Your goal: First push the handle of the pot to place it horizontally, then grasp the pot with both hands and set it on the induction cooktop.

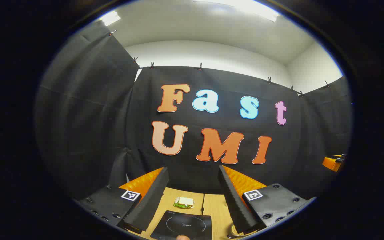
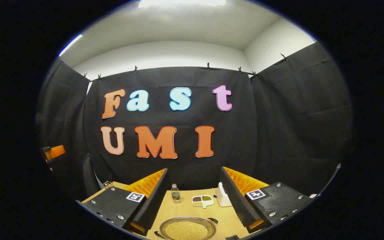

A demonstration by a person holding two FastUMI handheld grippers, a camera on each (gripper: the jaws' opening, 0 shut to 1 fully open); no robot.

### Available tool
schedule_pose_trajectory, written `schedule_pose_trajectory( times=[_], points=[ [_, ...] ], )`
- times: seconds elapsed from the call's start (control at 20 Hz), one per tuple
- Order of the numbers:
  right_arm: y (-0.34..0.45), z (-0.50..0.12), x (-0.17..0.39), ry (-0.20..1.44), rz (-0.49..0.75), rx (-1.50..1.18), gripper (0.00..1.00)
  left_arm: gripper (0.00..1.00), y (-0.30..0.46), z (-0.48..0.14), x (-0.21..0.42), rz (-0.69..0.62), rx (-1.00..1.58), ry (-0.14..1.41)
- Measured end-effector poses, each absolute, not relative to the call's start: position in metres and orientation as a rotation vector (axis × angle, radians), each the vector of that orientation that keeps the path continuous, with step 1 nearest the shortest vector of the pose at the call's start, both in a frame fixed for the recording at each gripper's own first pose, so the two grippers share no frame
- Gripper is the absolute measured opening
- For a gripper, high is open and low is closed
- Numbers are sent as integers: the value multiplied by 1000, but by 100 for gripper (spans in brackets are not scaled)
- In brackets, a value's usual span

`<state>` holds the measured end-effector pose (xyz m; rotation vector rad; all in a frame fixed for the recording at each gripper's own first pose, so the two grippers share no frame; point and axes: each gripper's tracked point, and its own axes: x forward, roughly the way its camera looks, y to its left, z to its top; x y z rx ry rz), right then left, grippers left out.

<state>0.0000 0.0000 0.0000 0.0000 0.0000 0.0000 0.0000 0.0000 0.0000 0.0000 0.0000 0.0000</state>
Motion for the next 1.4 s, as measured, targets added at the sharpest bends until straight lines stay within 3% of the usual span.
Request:
schedule_pose_trajectory(
  times=[0.05, 0.35, 0.4, 0.5, 1.0, 1.1, 1.4],
  points=[
    [-3, -1, -1, 1, -8, -5, 100, 97, 0, 0, 0, 0, 4, -1],
    [-13, -4, -3, 9, -22, 19, 100, 97, -11, -3, 2, -29, 18, 11],
    [-15, -7, -1, 14, -26, 21, 95, 98, -11, -2, 2, -28, 29, 7],
    [-16, -12, 1, 24, -32, 20, 95, 98, -16, 0, 2, -29, 44, 3],
    [-24, -22, -1, 34, -29, 10, 95, 98, -18, 1, 1, -22, 44, 3],
    [-24, -23, -1, 43, -29, 17, 100, 98, -19, 0, 3, -23, 45, 6],
    [-32, -23, -2, 73, 21, 26, 72, 98, -15, 0, 6, -17, 42, 3]
  ],
)
